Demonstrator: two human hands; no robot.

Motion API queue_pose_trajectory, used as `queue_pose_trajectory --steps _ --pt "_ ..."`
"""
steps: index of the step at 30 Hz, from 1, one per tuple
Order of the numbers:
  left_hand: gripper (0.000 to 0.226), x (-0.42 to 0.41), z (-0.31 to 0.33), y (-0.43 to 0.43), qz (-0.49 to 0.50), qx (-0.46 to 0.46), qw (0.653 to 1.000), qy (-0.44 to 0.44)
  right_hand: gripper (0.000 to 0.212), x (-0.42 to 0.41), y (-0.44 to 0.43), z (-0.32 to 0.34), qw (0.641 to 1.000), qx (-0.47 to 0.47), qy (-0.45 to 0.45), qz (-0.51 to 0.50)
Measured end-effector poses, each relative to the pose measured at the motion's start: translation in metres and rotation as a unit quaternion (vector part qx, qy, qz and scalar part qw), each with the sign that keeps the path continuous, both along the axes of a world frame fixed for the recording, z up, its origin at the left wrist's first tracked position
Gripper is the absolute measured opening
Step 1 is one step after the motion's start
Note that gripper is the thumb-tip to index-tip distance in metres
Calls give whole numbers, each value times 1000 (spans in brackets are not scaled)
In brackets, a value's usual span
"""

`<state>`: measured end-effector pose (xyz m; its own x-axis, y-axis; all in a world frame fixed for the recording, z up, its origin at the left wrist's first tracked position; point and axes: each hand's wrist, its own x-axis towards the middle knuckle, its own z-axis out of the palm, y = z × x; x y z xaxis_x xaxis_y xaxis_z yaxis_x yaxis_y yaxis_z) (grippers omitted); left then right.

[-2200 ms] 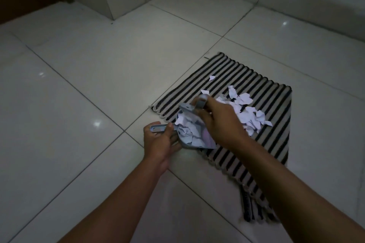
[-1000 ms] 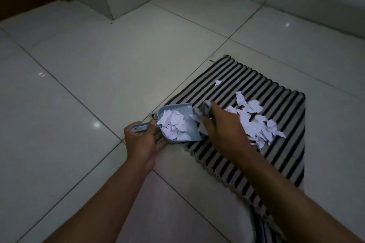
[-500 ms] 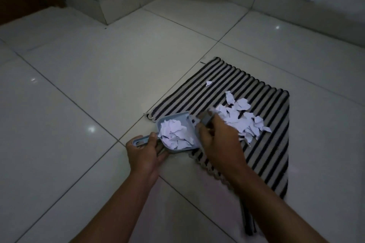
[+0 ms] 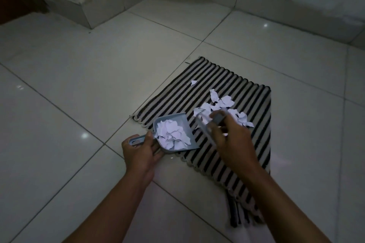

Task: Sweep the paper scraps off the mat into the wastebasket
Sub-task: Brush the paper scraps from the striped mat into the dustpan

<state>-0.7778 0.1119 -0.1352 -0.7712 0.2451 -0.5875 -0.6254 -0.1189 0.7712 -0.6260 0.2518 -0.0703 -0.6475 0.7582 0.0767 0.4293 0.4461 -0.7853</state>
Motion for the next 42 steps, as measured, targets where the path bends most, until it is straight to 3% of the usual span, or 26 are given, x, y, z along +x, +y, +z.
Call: queue_pose_trajectory --steps 5,9,11,14,21,27,33,39,42 --pt "29 -3 2 -5 11 -1 1000 4 21 20 42 0 990 82 -18 -109" --pt "39 -3 3 -5 7 -3 1000 -10 29 1 26 -12 994 63 -86 -34" --pt "43 -2 4 -5 3 -7 1000 -11 27 -14 -1 -16 997 14 -71 33" --pt "31 -2 7 -11 6 -5 1000 -5 20 -26 -28 -12 996 -5 -40 83" --pt "30 -14 9 -33 26 -4 1000 -7 27 -12 -13 0 999 -28 14 -12" --pt "29 -9 7 -40 31 0 999 -18 20 -19 -59 -10 995 -37 -14 91" --pt "26 -14 7 -51 30 -3 999 -15 16 -8 -43 5 995 -79 49 33" --pt "24 -6 7 -52 20 5 1000 -22 15 -13 -64 -10 992 -20 -39 120" --pt "25 -2 7 -51 21 6 999 -30 16 -17 -65 -4 994 -33 -6 100"
